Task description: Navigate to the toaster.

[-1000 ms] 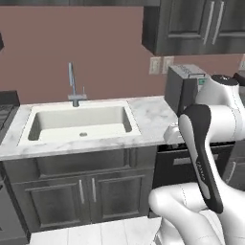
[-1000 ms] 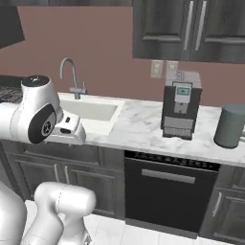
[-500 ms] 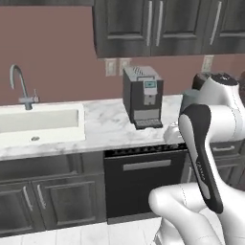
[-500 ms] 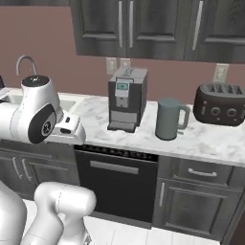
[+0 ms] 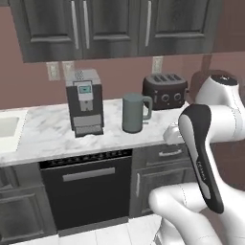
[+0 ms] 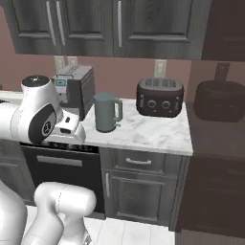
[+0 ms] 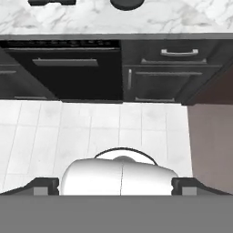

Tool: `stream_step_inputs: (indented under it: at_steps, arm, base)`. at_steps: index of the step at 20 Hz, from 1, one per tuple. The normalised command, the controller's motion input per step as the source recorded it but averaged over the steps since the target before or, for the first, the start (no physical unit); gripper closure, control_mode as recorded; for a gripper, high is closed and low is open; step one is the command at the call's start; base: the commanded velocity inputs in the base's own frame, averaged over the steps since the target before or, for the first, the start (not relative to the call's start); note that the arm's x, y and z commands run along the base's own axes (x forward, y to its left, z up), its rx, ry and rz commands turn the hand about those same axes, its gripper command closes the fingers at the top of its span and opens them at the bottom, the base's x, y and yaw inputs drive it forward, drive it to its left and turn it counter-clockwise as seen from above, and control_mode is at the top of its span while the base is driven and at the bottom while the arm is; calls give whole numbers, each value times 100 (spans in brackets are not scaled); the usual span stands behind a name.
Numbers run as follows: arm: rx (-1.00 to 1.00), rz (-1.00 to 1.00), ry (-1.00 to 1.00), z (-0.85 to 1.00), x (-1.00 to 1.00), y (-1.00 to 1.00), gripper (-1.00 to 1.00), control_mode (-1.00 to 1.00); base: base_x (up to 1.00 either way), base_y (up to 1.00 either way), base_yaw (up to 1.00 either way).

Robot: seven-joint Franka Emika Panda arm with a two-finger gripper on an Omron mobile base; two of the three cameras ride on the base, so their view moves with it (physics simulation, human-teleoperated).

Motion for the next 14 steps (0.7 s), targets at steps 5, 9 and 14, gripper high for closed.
stream_step_inputs:
  at_steps: [5, 9, 14]
  arm:
    - [0, 0, 0, 0, 0, 0, -100, 100]
    - [0, 0, 0, 0, 0, 0, -100, 100]
    - [0, 0, 0, 0, 0, 0, -100, 100]
  base:
    - [42, -79, -29]
    - [64, -61, -30]
    - [82, -14, -23]
